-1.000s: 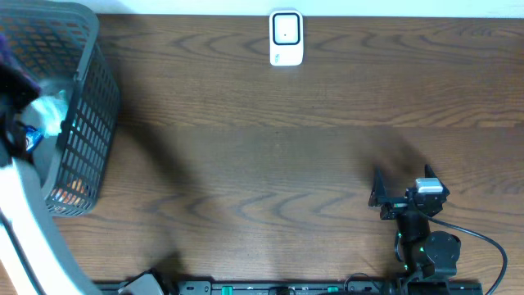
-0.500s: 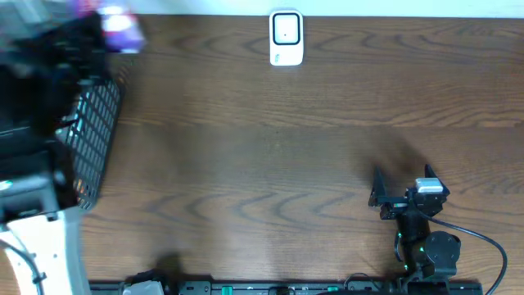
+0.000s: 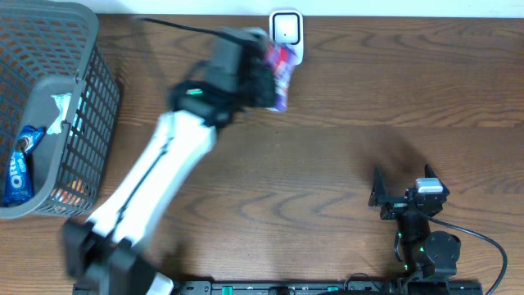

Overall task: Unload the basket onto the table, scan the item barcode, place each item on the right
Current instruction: 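Carry the purple pack out and drop it on the table near the scanner, then reach the left gripper back into the basket and grasp the mint-green pouch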

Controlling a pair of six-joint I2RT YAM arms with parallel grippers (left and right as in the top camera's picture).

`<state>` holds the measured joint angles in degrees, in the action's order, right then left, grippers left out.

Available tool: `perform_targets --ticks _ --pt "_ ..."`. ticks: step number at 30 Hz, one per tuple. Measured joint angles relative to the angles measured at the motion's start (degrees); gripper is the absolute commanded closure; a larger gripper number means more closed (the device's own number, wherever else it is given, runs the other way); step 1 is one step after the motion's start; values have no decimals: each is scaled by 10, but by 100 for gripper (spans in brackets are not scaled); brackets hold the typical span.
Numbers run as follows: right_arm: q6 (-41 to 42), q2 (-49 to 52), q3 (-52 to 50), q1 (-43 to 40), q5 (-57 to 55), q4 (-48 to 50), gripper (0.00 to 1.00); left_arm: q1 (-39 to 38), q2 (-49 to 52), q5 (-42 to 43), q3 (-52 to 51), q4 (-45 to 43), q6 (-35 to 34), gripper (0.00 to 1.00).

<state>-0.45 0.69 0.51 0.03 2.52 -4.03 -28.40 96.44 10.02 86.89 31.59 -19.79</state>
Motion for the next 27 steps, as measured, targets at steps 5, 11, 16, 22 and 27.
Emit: perform_targets --ticks 5,11,16,22,27 --pt "0 0 0 0 0 0 1 -65 115 -68 0 -49 -61 76" --pt "0 0 0 0 0 0 1 -100 161 -89 0 -73 -119 46" --pt "0 0 0 0 0 0 1 -110 147 -89 0 -78 -108 46" --pt "0 0 0 0 0 0 1 -54 21 -121 0 -78 -30 40" --pt "0 0 0 0 0 0 1 88 -110 -187 5 -80 35 39"
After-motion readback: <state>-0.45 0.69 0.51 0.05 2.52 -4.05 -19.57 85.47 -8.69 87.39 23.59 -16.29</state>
